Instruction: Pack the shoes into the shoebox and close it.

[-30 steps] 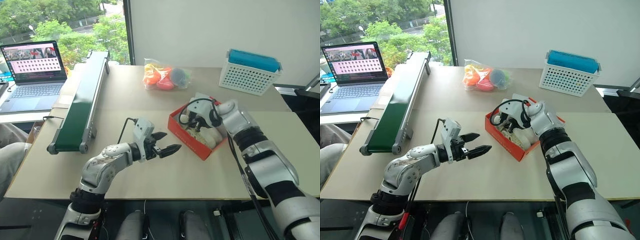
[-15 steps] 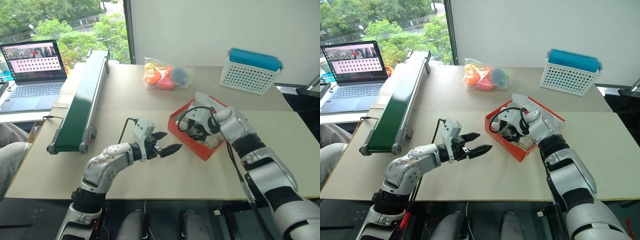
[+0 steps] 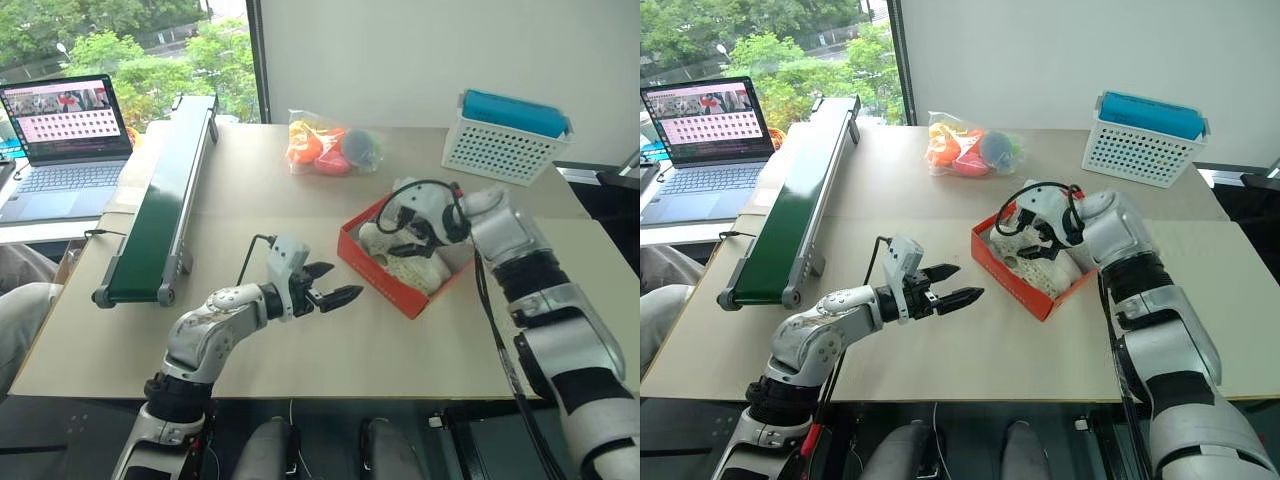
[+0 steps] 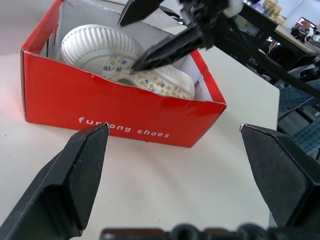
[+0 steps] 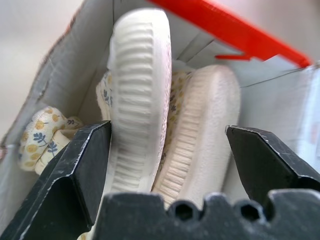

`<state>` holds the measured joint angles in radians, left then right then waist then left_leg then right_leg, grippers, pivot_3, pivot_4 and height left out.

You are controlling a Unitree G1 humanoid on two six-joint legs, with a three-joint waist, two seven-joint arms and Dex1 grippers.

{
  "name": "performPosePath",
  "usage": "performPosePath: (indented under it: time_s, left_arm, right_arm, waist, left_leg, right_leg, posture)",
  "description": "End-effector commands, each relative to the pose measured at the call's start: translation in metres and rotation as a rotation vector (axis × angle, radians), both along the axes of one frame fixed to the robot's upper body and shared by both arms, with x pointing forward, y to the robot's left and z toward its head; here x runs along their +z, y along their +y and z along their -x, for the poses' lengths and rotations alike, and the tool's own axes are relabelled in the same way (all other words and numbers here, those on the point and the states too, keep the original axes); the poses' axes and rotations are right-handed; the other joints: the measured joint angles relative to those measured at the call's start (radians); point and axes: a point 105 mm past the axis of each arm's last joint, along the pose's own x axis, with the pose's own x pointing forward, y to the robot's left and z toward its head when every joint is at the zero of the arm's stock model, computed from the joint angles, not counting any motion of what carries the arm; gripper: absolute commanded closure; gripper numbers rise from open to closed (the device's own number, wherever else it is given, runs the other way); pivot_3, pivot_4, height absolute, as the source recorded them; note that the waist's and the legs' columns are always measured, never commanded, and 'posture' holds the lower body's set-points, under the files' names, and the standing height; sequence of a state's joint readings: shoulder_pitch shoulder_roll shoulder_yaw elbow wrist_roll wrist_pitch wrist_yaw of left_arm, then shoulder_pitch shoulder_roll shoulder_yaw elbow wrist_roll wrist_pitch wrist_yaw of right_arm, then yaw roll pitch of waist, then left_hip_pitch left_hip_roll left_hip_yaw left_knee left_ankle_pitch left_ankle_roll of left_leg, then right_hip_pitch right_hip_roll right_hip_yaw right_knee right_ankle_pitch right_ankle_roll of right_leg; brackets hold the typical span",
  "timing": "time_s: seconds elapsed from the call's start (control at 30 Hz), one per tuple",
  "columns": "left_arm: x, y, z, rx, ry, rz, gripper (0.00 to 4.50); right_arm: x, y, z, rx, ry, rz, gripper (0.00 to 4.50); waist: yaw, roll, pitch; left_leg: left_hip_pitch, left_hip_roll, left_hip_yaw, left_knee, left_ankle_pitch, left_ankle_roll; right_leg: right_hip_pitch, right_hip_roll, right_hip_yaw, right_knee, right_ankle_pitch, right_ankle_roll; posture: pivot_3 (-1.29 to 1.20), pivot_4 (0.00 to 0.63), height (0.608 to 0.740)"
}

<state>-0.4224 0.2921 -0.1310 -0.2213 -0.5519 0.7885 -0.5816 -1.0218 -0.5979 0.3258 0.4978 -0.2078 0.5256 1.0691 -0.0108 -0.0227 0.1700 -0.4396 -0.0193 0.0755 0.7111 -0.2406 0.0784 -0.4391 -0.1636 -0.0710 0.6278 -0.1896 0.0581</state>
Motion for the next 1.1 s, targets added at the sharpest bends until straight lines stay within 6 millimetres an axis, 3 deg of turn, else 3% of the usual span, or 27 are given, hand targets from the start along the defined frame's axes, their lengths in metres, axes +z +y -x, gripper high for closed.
performPosePath:
  time_s: [0.03, 0.3, 0.33, 0.4, 0.73, 1.1]
  left_arm:
    - [0.011, -0.002, 0.000, -0.017, -0.042, 0.016, 0.00]
    - [0.011, -0.002, 0.000, -0.027, -0.039, 0.013, 0.00]
    - [0.011, -0.002, 0.000, -0.027, -0.039, 0.012, 0.00]
    - [0.011, -0.002, 0.000, -0.027, -0.038, 0.013, 0.00]
    - [0.010, -0.001, 0.000, -0.017, -0.035, 0.012, 0.00]
    - [0.008, 0.000, 0.002, -0.002, -0.026, 0.012, 0.00]
  right_arm:
    - [0.017, -0.004, 0.006, -0.021, -0.034, -0.058, 0.29]
    - [0.025, -0.010, 0.008, -0.102, -0.051, -0.156, 0.29]
    - [0.025, -0.010, 0.009, -0.102, -0.050, -0.161, 0.70]
    - [0.026, -0.009, 0.009, -0.103, -0.047, -0.178, 1.00]
    - [0.016, 0.005, 0.012, -0.069, -0.004, -0.174, 4.44]
    - [-0.047, 0.002, -0.003, -0.102, 0.128, -0.058, 4.44]
  waist:
    - [0.000, 0.000, 0.000]
    - [0.000, 0.000, 0.000]
    - [0.000, 0.000, 0.000]
    - [0.000, 0.000, 0.000]
    - [0.000, 0.000, 0.000]
    - [0.004, 0.000, 0.000]
  left_leg:
    - [0.000, 0.000, 0.000, 0.000, 0.000, 0.000]
    - [0.000, 0.000, 0.000, 0.000, 0.000, 0.000]
    - [0.000, 0.000, 0.000, 0.000, 0.000, 0.000]
    - [0.000, 0.000, 0.000, 0.000, 0.000, 0.000]
    - [0.000, 0.000, 0.000, 0.000, 0.000, 0.001]
    - [0.000, 0.000, 0.000, 0.002, 0.000, 0.001]
  right_leg:
    - [0.000, 0.000, 0.000, 0.000, 0.000, 0.000]
    - [0.000, 0.000, 0.000, 0.000, 0.000, 0.000]
    - [0.000, 0.000, 0.000, 0.000, 0.000, 0.000]
    - [0.000, 0.000, 0.000, 0.000, 0.000, 0.000]
    - [0.000, 0.000, 0.000, 0.000, 0.000, 0.000]
    - [0.002, 0.000, 0.000, 0.001, 0.000, 0.000]
  posture:
    - [0.00, 0.150, 0.699]
    - [0.00, 0.150, 0.699]
    - [0.00, 0.150, 0.699]
    - [0.00, 0.150, 0.699]
    - [0.00, 0.150, 0.699]
    - [0.00, 0.150, 0.699]
